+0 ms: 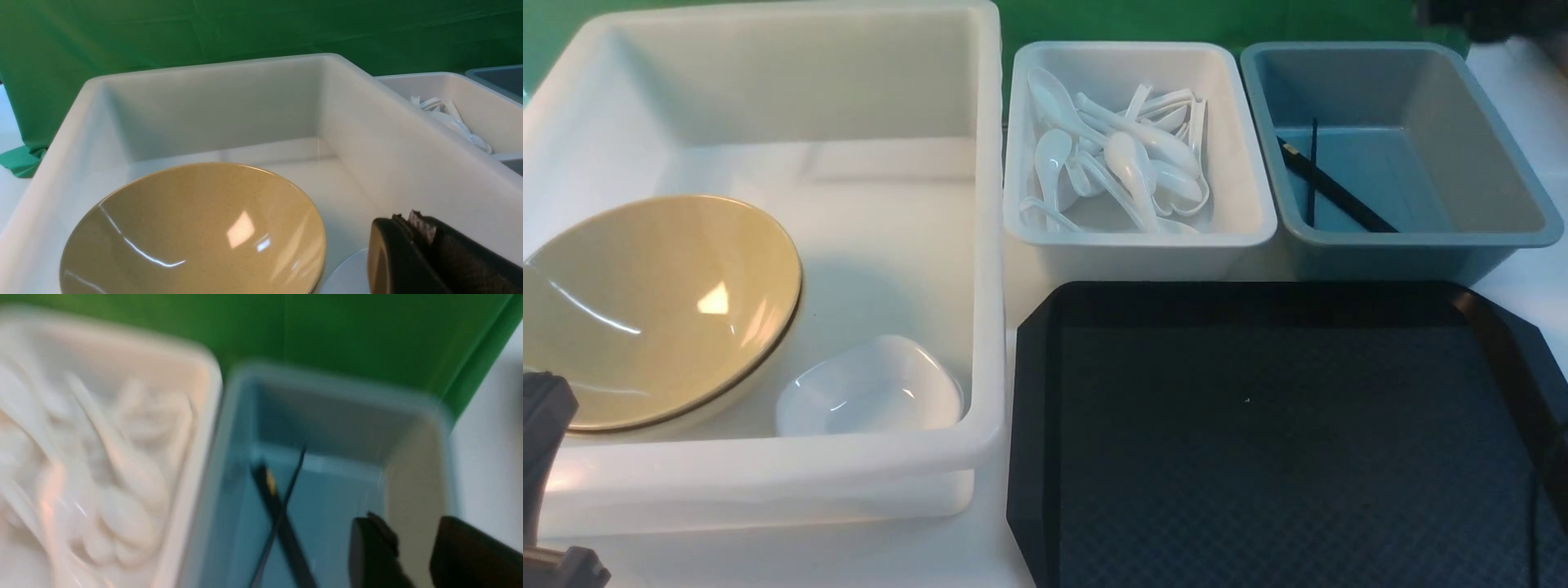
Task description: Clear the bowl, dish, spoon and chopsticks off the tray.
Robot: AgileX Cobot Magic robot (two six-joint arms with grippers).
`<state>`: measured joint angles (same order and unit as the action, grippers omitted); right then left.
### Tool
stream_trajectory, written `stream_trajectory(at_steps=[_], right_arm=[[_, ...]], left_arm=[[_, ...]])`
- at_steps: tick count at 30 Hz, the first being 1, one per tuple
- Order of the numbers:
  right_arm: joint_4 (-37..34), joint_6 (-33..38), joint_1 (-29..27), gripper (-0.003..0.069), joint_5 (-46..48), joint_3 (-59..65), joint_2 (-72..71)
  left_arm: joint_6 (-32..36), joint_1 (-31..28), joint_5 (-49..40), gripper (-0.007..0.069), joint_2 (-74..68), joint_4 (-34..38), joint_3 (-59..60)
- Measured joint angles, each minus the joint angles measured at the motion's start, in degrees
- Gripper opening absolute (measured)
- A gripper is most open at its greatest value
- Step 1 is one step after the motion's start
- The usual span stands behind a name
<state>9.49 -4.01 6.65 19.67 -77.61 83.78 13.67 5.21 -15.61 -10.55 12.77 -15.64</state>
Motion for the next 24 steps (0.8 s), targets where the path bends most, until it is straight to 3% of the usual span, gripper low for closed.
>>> stream_trajectory(at_steps=[5,17,21,24], right_arm=[[0.0,2.41,3.29,0.0036,-11.97,16.48,-21.3],[0.01,1.42,3.56,0.0033,-22.58,57.19,-47.73],[0.06,-2.82,3.56,0.0034,-23.65,64.13,-51.97],[0.17,-10.67,3.56,0.0034,-23.75,68.71,-53.07]], left_arm=[[0.0,0.0,0.0,-0.0006,0.0,0.0,0.0],[0.0,0.0,-0.06,-0.0006,0.0,0.0,0.0],[0.0,0.0,-0.26,-0.0006,0.0,0.0,0.0],[0.0,0.0,-0.5,-0.0006,0.0,0.0,0.0]])
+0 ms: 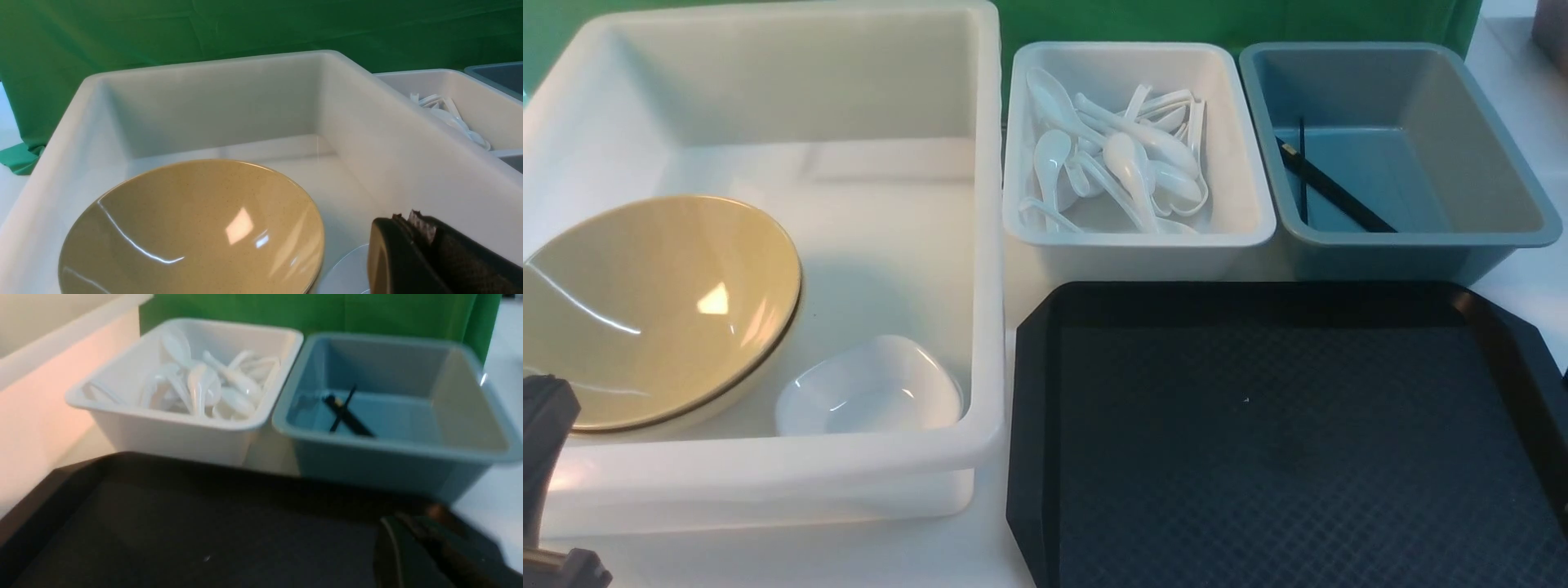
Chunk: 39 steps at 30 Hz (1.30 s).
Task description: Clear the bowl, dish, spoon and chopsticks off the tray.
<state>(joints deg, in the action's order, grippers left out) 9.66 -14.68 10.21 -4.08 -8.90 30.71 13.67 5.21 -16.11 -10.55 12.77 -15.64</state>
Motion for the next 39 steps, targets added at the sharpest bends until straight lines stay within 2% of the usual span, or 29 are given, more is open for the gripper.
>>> stream_trajectory(at_steps=[3,7,12,14,16,18,20,23,28,36,39], right_arm=[[0.0,-1.74,0.0,0.0034,0.62,1.54,0.0],[0.0,-0.07,-0.91,0.0034,0.73,2.32,-0.76],[-0.06,1.35,-4.87,0.0034,-6.36,6.81,-6.71],[-2.73,4.05,-7.01,0.0034,-10.24,9.98,-12.38],[-4.66,5.76,-7.55,0.0034,-9.91,10.19,-15.03],[-10.31,12.71,-8.59,0.0034,-6.22,10.51,-21.36],[-13.04,17.71,-9.39,0.0034,-3.25,10.52,-25.76],[-14.31,20.57,-11.13,0.0037,1.31,10.52,-30.41],[-14.52,20.8,-13.94,0.0039,9.6,10.52,-31.34],[-14.52,20.97,-14.11,0.0041,21.66,10.52,-31.38],[-14.52,20.99,-14.11,0.0042,22.56,10.52,-31.38]], left_arm=[[0.0,0.0,0.0,-0.0006,0.0,0.0,0.0],[0.0,0.0,0.0,-0.0006,0.0,0.0,0.0],[0.0,0.0,-0.01,-0.0006,0.0,0.0,0.0],[0.0,0.0,-0.08,-0.0006,0.0,0.0,0.0],[0.0,0.0,-0.02,-0.0006,0.0,0.0,0.0],[0.0,0.0,-0.23,-0.0006,0.0,0.0,0.0],[0.0,0.0,-0.39,-0.0006,0.0,0.0,0.0],[0.0,0.0,-0.55,-0.0006,0.0,0.0,0.0],[0.0,0.0,-1.12,-0.0006,0.0,0.0,0.0],[0.0,0.0,-1.51,-0.0006,0.0,0.0,0.0],[0.0,0.0,-1.51,-0.0006,0.0,0.0,0.0]])
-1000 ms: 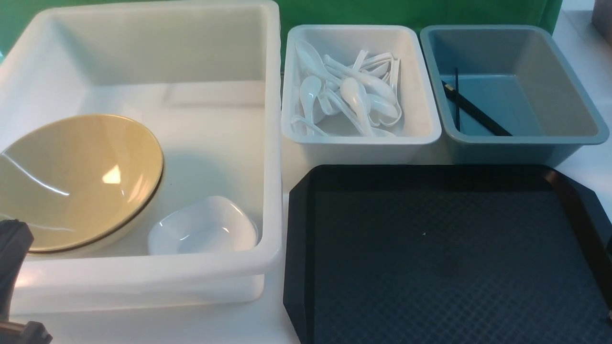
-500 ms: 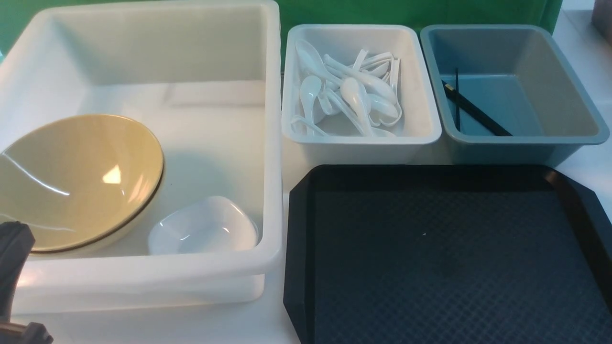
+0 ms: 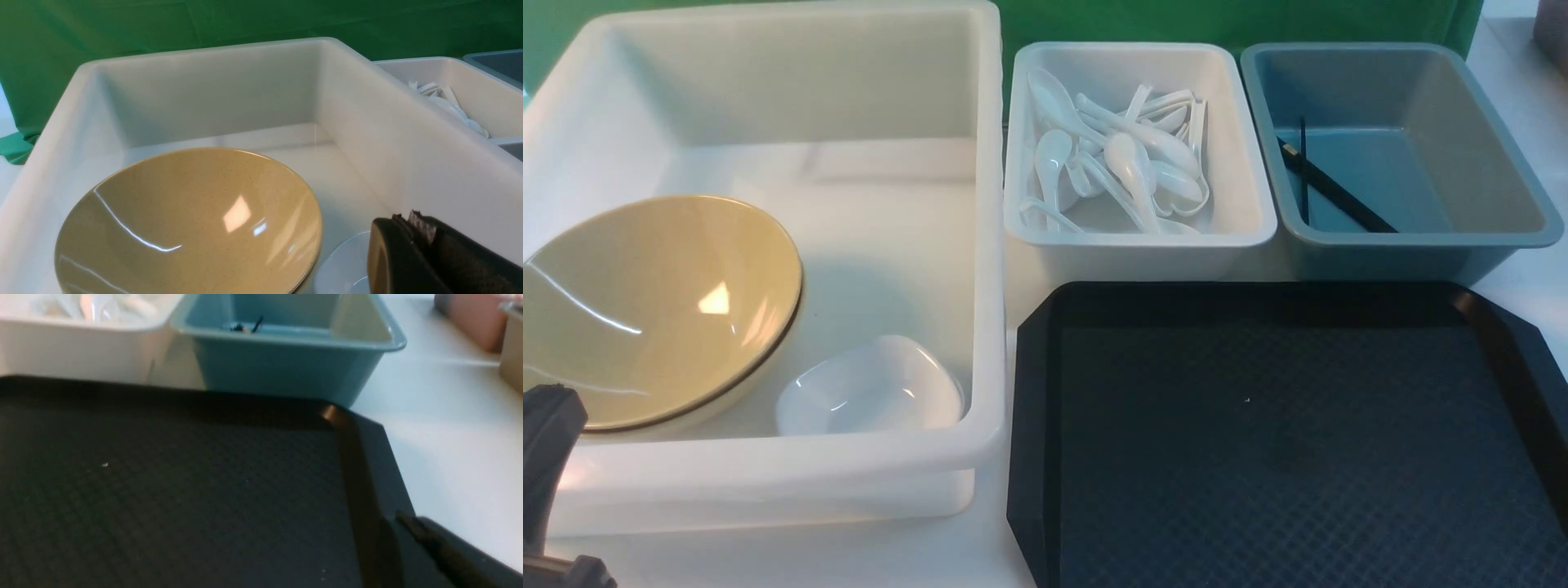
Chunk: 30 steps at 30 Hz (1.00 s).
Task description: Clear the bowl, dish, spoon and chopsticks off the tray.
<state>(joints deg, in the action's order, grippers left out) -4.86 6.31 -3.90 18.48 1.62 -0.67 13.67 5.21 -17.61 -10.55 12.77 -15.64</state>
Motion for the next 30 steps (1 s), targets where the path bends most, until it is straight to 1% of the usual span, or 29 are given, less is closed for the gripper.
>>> stream_trajectory(at_steps=[24,28,30], right_arm=[[0.0,0.25,-0.06,0.006,0.07,0.0,0.0],[0.0,0.25,-0.06,0.0062,0.11,0.0,0.0],[0.0,0.25,-0.06,0.0064,0.11,0.0,0.0]], left_arm=[[0.0,0.0,0.34,-0.0006,0.12,0.0,0.37],[-0.14,-0.28,-0.22,-0.0006,2.12,-2.5,1.89],[-2.63,-1.89,-1.5,-0.0006,5.94,-5.86,3.19]])
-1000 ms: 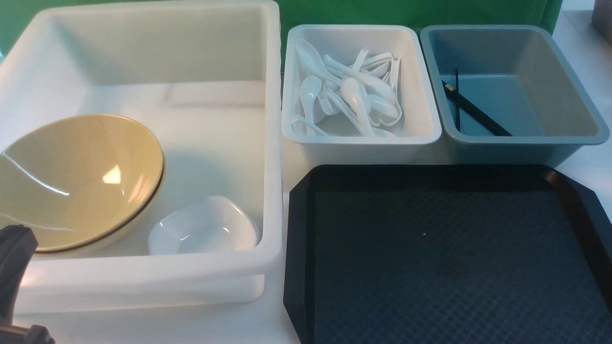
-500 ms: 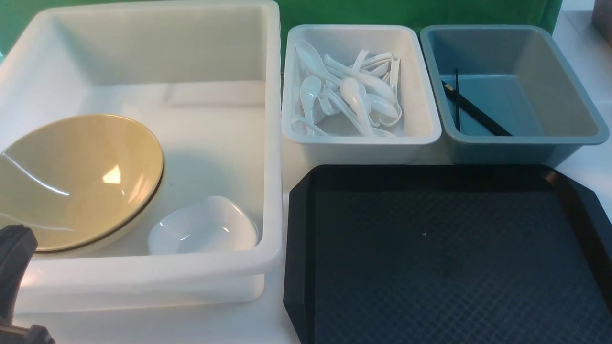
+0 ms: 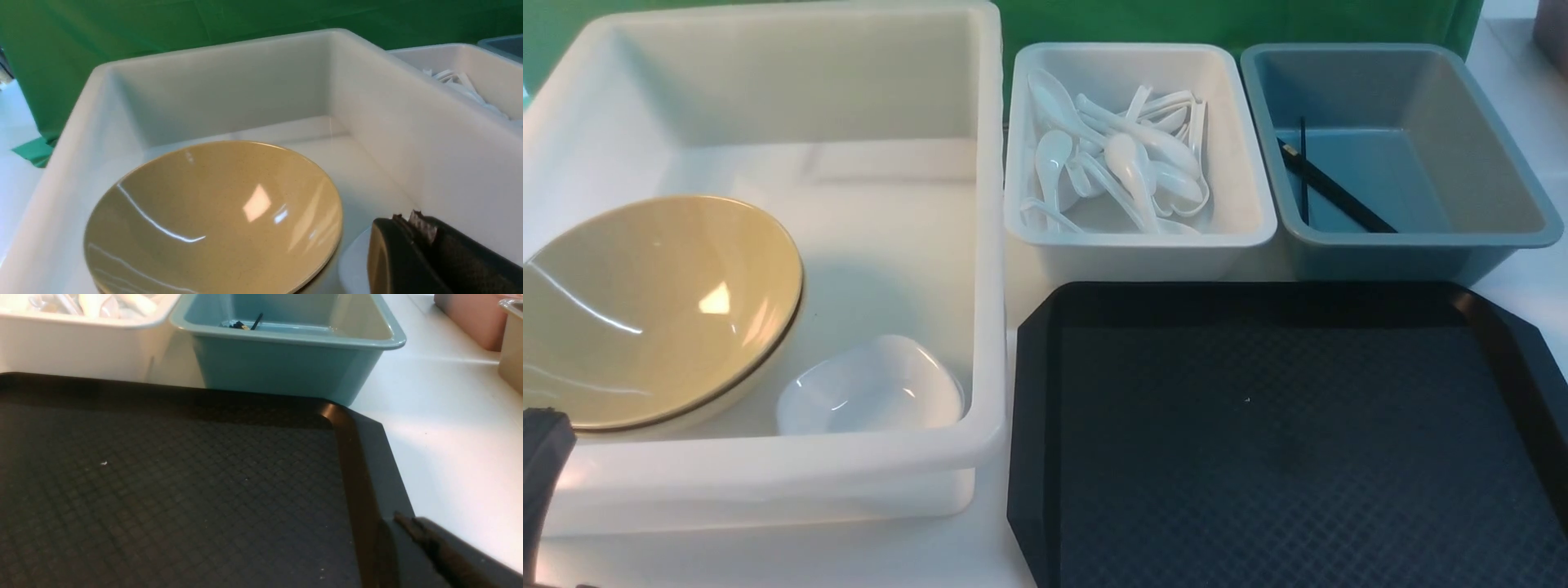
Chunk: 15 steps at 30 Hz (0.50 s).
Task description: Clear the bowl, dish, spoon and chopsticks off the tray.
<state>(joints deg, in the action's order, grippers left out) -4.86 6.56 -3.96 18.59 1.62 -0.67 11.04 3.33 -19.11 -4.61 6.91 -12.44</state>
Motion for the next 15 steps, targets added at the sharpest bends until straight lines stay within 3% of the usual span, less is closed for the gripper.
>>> stream_trajectory(at_steps=[8,15], right_arm=[[0.0,0.36,0.0,0.0076,0.0,0.0,0.0],[0.0,0.38,0.0,0.0079,0.07,0.0,0.0]], left_arm=[[-16.56,-7.01,-4.06,-0.0006,5.36,-7.62,5.54],[-17.45,-6.42,-5.01,-0.0006,5.36,-7.29,11.24]])
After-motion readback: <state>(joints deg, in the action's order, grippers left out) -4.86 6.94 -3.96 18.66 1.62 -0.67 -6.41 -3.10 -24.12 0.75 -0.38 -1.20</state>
